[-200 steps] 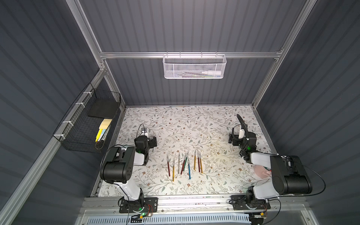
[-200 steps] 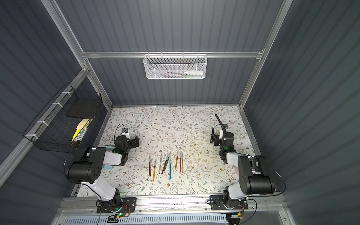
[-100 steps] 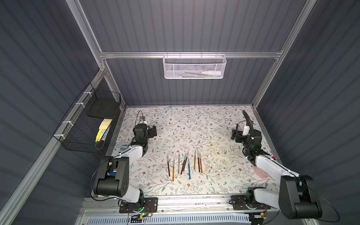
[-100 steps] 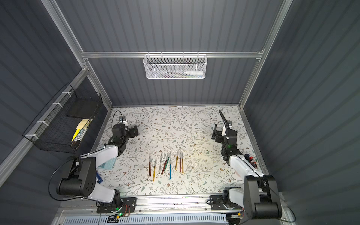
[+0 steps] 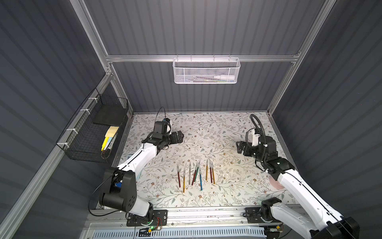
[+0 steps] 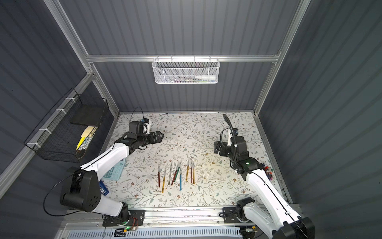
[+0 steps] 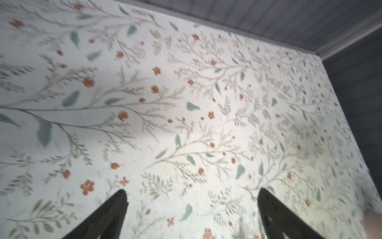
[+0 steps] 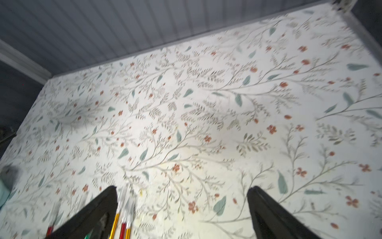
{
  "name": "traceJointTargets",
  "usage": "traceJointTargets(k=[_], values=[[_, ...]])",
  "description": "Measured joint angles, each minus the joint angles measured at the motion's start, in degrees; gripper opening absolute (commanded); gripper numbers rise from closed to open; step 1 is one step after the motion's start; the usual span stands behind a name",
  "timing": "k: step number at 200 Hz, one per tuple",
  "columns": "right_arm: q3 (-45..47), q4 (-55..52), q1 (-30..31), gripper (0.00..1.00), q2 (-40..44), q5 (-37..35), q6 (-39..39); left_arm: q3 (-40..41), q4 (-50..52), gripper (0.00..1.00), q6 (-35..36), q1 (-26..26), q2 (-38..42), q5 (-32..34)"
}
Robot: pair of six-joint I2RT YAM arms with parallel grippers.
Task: Remove protective caps from carving knives
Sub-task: Pick up the carving knife from the center of the board.
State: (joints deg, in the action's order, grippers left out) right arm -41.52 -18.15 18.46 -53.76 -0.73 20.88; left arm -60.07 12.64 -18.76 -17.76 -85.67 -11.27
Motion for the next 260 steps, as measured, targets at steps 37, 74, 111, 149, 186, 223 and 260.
traceJointTargets(k=[37, 74, 111, 149, 186, 223, 260], values=[[0.0, -11.6, 7.5, 0.79, 1.7, 2.6, 6.3, -1.2, 6.0, 0.99, 0.5, -5.3, 0.7, -7.1], [0.0, -17.7, 14.9, 0.62, 1.7, 3.3, 12.5, -2.0, 10.0, 0.99, 2.7, -10.1, 1.9, -9.7], [0.1, -19.0, 21.3, 0.53, -3.1, 2.7, 17.4, -2.8, 13.7, 1.0, 4.2, -10.4, 4.0, -9.3], [0.0, -18.4, 27.4, 0.47, -10.6, 1.0, 21.1, -4.2, 17.7, 1.0, 5.6, -10.4, 7.7, -9.1], [-2.1, -16.5, 30.4, 0.43, -19.0, -0.2, 24.2, -5.2, 22.3, 0.99, 9.2, -10.4, 10.5, -4.2], [-5.9, -15.5, 31.6, 0.41, -25.9, -1.6, 25.9, -5.0, 23.2, 0.99, 11.0, -10.4, 12.9, -0.2], [-9.2, -14.3, 32.1, 0.39, -29.3, -2.3, 26.8, -4.8, 23.3, 1.0, 11.9, -10.4, 14.5, 2.8]])
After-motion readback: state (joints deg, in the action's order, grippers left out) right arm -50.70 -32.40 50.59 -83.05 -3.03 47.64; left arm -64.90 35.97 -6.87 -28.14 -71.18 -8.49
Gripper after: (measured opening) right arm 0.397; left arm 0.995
